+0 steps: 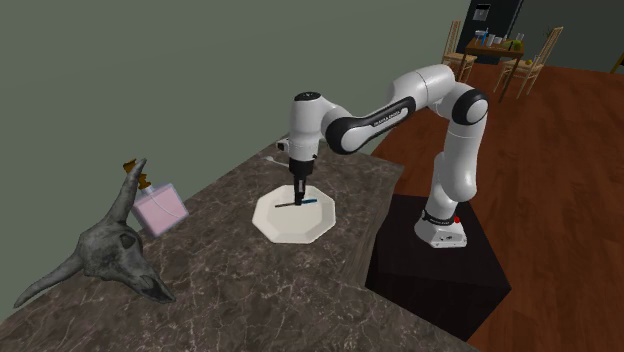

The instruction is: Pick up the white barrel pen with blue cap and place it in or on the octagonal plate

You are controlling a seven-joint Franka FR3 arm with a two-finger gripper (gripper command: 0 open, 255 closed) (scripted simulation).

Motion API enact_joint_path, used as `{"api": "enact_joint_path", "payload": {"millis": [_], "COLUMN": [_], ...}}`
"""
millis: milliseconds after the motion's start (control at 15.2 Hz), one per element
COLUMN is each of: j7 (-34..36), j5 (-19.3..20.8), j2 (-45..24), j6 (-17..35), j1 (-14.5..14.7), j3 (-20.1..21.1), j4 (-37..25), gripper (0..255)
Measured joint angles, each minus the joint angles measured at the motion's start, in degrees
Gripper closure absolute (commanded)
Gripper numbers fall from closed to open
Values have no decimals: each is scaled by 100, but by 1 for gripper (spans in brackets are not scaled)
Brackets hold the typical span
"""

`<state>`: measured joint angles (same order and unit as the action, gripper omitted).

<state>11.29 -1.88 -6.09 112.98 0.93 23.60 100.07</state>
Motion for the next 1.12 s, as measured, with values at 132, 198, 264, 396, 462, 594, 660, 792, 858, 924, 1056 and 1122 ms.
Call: {"api": "enact_joint_path", "payload": {"millis": [132,198,264,396,462,594,660,792,858,924,1056,1122], "j7": [-11,-10,-12,-20,-21,-20,-21,-21,-21,-21,-21,-21], "j5": [-1,4,9,16,14,15,14,13,13,13,13,13], "j2": [-5,-19,-32,-58,-54,-55,-53,-52,-52,-52,-52,-52], "j6": [157,227,303,431,465,495,498,501,501,501,501,501], "j1": [-3,-1,-1,-3,-3,-2,-2,-2,-2,-2,-2,-2], "j3": [-2,-2,-3,-7,-7,-6,-6,-6,-6,-6,-6,-6], "j4": [154,210,273,378,417,444,448,451,451,451,451,451], "gripper": [255,255,255,255,255,255,255,255,0,0,0,0]}}
